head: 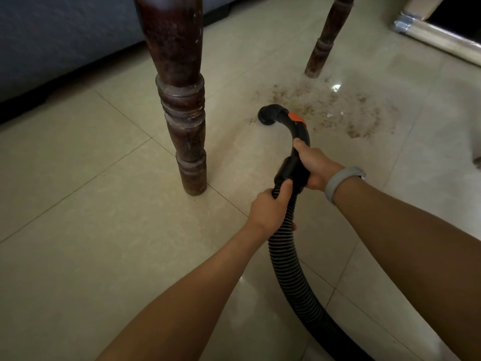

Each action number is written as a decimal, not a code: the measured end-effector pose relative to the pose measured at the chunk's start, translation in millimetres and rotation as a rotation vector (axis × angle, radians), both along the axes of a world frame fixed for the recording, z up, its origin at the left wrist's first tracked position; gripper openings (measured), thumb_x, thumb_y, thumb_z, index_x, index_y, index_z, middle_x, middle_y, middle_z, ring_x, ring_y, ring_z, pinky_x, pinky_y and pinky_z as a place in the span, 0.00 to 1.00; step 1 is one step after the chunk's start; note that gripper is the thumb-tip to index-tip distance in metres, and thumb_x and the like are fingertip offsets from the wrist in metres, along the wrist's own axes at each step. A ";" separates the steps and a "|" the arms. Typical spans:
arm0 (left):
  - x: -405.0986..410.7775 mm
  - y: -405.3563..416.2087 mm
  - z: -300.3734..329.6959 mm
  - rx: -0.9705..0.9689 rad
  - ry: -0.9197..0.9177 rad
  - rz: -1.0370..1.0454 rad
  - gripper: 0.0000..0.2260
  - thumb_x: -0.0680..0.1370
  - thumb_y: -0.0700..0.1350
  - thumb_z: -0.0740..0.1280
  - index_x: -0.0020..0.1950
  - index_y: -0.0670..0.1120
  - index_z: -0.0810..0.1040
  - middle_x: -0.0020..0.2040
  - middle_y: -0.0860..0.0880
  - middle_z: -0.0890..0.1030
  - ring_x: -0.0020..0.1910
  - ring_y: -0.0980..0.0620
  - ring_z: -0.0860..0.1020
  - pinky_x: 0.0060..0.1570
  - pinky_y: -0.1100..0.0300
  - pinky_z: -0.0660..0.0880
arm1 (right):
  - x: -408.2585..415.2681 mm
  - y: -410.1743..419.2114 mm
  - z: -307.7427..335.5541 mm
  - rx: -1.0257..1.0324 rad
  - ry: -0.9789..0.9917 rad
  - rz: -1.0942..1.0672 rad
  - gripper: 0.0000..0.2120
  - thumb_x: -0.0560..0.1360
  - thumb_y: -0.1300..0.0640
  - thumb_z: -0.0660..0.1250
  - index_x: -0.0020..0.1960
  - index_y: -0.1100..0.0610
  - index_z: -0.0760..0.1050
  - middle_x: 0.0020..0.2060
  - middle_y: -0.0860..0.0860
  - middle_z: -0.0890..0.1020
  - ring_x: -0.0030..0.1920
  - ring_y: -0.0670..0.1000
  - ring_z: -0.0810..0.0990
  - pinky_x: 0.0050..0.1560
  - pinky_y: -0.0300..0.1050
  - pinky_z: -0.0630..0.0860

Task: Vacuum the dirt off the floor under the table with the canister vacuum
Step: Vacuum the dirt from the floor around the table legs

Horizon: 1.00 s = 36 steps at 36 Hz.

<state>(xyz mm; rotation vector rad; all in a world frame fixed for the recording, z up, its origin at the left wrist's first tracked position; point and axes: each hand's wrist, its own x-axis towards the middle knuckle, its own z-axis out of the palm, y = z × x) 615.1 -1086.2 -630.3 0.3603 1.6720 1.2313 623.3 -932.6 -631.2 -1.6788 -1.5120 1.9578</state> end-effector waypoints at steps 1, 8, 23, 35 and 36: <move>-0.6 -0.4 0.3 -0.001 0.000 0.007 0.23 0.80 0.58 0.58 0.53 0.36 0.74 0.40 0.40 0.79 0.31 0.41 0.80 0.37 0.48 0.81 | -1.5 0.0 0.9 -0.009 0.002 0.008 0.24 0.80 0.45 0.59 0.66 0.62 0.67 0.52 0.60 0.78 0.50 0.61 0.79 0.56 0.58 0.78; 8.3 -9.8 -0.5 -0.009 0.032 0.013 0.20 0.80 0.57 0.58 0.51 0.38 0.73 0.40 0.40 0.79 0.28 0.44 0.79 0.32 0.52 0.79 | 6.6 -8.8 -6.9 -0.067 0.038 0.008 0.23 0.79 0.44 0.61 0.62 0.62 0.67 0.51 0.60 0.78 0.52 0.62 0.80 0.55 0.60 0.78; 12.1 -20.9 3.2 -0.005 0.088 0.048 0.19 0.80 0.57 0.58 0.51 0.40 0.73 0.41 0.40 0.80 0.28 0.46 0.79 0.29 0.57 0.78 | 3.6 -20.0 1.3 -0.132 0.056 0.102 0.18 0.78 0.44 0.62 0.52 0.60 0.69 0.46 0.59 0.78 0.54 0.63 0.80 0.58 0.61 0.76; 50.8 -60.7 -1.2 0.006 -0.032 -0.214 0.22 0.78 0.62 0.59 0.52 0.43 0.75 0.49 0.42 0.81 0.48 0.44 0.82 0.54 0.46 0.78 | 57.0 -56.6 16.1 -0.135 0.029 0.328 0.17 0.80 0.47 0.60 0.46 0.62 0.70 0.32 0.55 0.79 0.34 0.56 0.81 0.42 0.51 0.79; 52.5 -64.5 -0.6 0.002 -0.071 -0.253 0.21 0.79 0.60 0.60 0.55 0.43 0.75 0.50 0.43 0.81 0.49 0.46 0.81 0.54 0.48 0.79 | 63.8 -60.8 17.5 -0.117 0.020 0.361 0.17 0.80 0.47 0.60 0.46 0.61 0.70 0.32 0.55 0.79 0.34 0.55 0.81 0.41 0.50 0.79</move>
